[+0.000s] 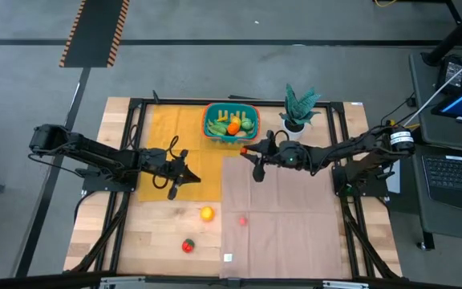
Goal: Pick and placing Produce into tupperware
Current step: Put the red cherry into the blue basket
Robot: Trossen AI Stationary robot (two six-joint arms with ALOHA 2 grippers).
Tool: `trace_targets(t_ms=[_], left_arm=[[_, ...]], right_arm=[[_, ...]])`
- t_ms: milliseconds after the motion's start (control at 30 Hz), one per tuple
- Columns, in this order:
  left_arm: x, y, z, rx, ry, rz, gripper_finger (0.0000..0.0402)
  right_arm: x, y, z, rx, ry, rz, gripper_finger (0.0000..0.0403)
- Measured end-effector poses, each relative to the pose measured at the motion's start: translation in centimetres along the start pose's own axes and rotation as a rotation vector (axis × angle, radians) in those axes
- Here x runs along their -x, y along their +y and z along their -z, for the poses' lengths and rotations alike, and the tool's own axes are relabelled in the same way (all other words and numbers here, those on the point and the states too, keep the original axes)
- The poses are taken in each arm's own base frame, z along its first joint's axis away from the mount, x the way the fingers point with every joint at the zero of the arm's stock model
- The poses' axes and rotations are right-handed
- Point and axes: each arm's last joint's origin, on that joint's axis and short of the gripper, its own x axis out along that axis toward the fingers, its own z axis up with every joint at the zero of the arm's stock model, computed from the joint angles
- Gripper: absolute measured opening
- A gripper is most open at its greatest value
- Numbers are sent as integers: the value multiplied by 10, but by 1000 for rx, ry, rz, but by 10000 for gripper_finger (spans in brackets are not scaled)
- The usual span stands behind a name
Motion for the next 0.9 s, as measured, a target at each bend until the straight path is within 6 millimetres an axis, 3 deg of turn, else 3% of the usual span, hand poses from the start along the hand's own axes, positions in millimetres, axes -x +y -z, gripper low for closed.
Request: trace_targets(t_ms=[267, 567, 900], left_arm=[[0, 0, 0, -1, 0, 0, 41], [0, 0, 0, -1, 0, 1, 63], [0, 0, 0, -8, 0, 0, 82]], right_arm=[[0, -5, 0, -1, -16, 158, 118], [-2, -12, -2, -40, -18, 191, 118], [-12, -30, -16, -69, 4, 208, 118]])
